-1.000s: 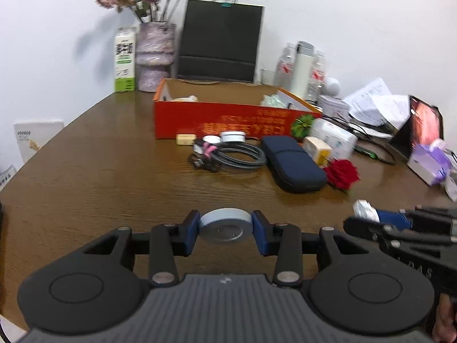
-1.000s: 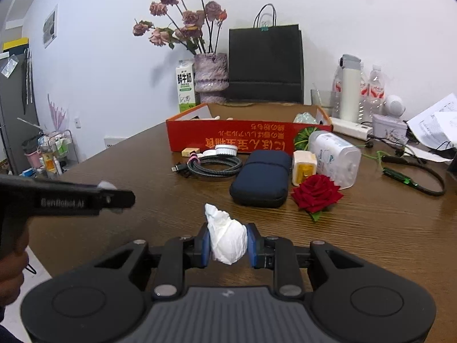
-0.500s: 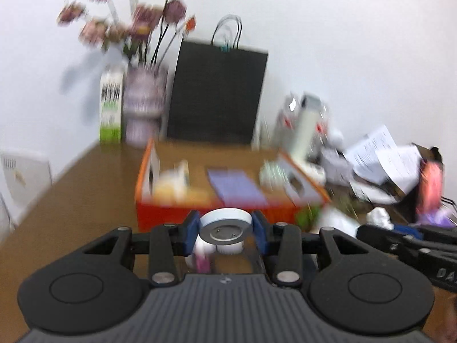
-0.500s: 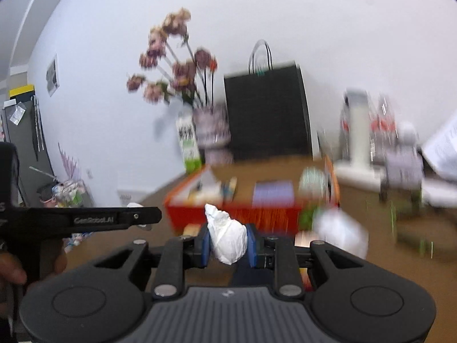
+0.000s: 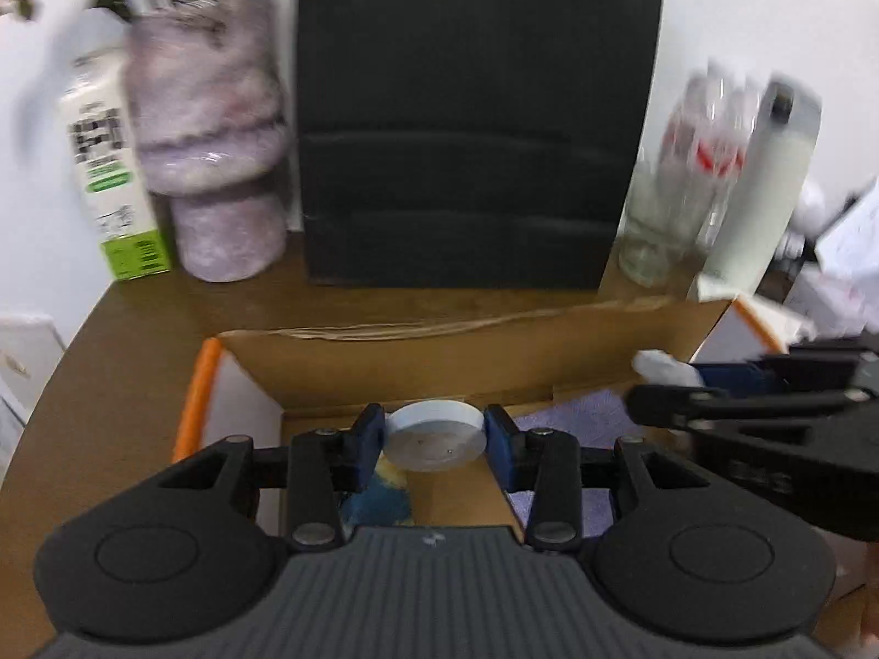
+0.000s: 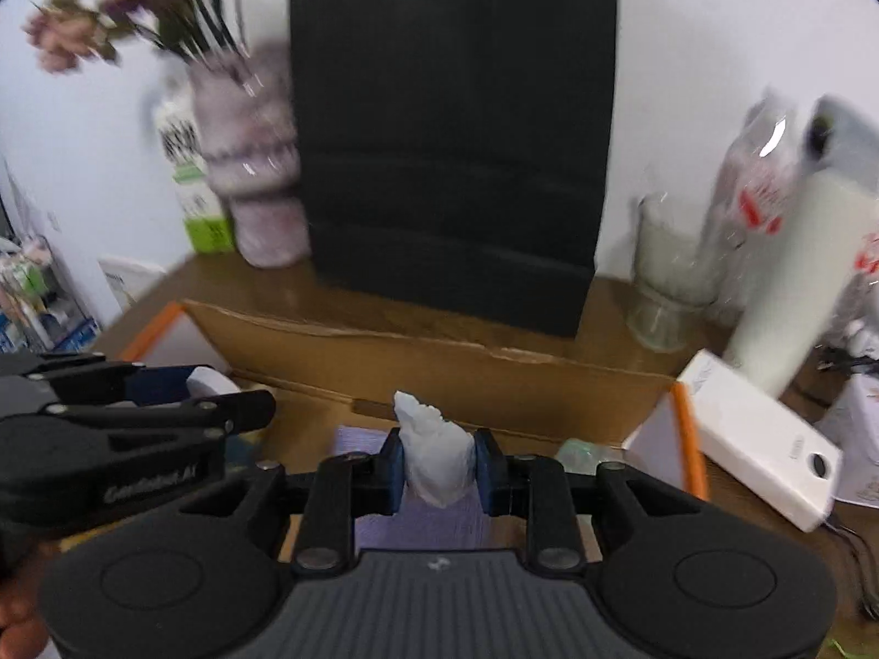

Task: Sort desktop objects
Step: 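Carry tissue and tape roll into the cardboard box and open both tools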

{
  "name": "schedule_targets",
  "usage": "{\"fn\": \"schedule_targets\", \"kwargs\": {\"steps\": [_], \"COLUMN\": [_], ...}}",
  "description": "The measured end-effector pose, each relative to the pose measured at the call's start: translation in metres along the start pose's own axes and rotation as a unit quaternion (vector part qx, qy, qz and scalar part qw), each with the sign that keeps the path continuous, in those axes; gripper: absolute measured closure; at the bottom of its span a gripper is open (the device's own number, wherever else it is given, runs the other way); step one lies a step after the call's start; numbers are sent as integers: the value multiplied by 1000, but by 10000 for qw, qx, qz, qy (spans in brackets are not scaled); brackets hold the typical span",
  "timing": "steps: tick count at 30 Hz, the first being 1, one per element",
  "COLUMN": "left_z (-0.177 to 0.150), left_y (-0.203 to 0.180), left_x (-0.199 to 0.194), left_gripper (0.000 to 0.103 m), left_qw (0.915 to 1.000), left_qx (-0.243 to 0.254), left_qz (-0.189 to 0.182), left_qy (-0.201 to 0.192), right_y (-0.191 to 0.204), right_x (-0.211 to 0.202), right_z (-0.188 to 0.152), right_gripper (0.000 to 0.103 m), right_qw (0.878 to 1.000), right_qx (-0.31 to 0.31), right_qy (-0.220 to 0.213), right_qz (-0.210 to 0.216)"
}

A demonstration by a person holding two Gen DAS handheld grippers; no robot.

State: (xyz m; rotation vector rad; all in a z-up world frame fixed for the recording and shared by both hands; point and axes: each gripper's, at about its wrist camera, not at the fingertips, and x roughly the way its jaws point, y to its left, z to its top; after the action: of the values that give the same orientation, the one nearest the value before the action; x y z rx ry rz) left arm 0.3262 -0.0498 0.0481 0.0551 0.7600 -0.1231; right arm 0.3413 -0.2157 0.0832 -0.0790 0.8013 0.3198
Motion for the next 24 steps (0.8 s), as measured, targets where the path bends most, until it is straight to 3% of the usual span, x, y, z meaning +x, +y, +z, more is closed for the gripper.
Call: {"fn": "schedule_targets", "kwargs": {"steps": [1, 2, 3, 5, 6, 8, 11, 16, 18, 24], "left_z": [1, 0, 1, 0, 0, 1, 4, 13, 17, 0], "left_y": [-1, -1, 0, 4, 7, 13, 20, 24, 26, 27], "left_x": [5, 10, 12, 13, 13, 14, 11, -17, -33, -82], "left_gripper": [60, 50, 39, 32, 25, 22, 21, 15, 6, 3], "left_qw": [9999, 9997, 9999, 9999, 9999, 9997, 9990, 9987, 9986, 9980], "left_qx": [76, 111, 74, -45, -90, -219, -403, -470, -503, -600], "left_qz": [113, 202, 105, -139, -112, -76, -169, -208, -154, 154], "left_qy": [16, -14, 101, 67, 28, 16, 57, 42, 43, 114], "right_y": [-2, -5, -7, -15, -19, -27, -34, -27, -19, 0], "right_x": [11, 20, 25, 31, 30, 25, 21, -4, -21, -70], "right_z": [-1, -1, -1, -2, -3, -8, -12, -2, 6, -2], "right_gripper": [76, 74, 65, 53, 48, 35, 32, 31, 23, 20], "right_qw": [9999, 9997, 9995, 9984, 9979, 9971, 9944, 9950, 9956, 9970], "right_qx": [54, 123, 165, 439, 543, 707, 1049, 998, 926, 710], "right_qy": [88, 150, 168, 321, 300, 232, 135, 25, -78, -164], "right_qz": [-53, -135, -209, -167, -157, -142, 29, -20, -96, -259]}}
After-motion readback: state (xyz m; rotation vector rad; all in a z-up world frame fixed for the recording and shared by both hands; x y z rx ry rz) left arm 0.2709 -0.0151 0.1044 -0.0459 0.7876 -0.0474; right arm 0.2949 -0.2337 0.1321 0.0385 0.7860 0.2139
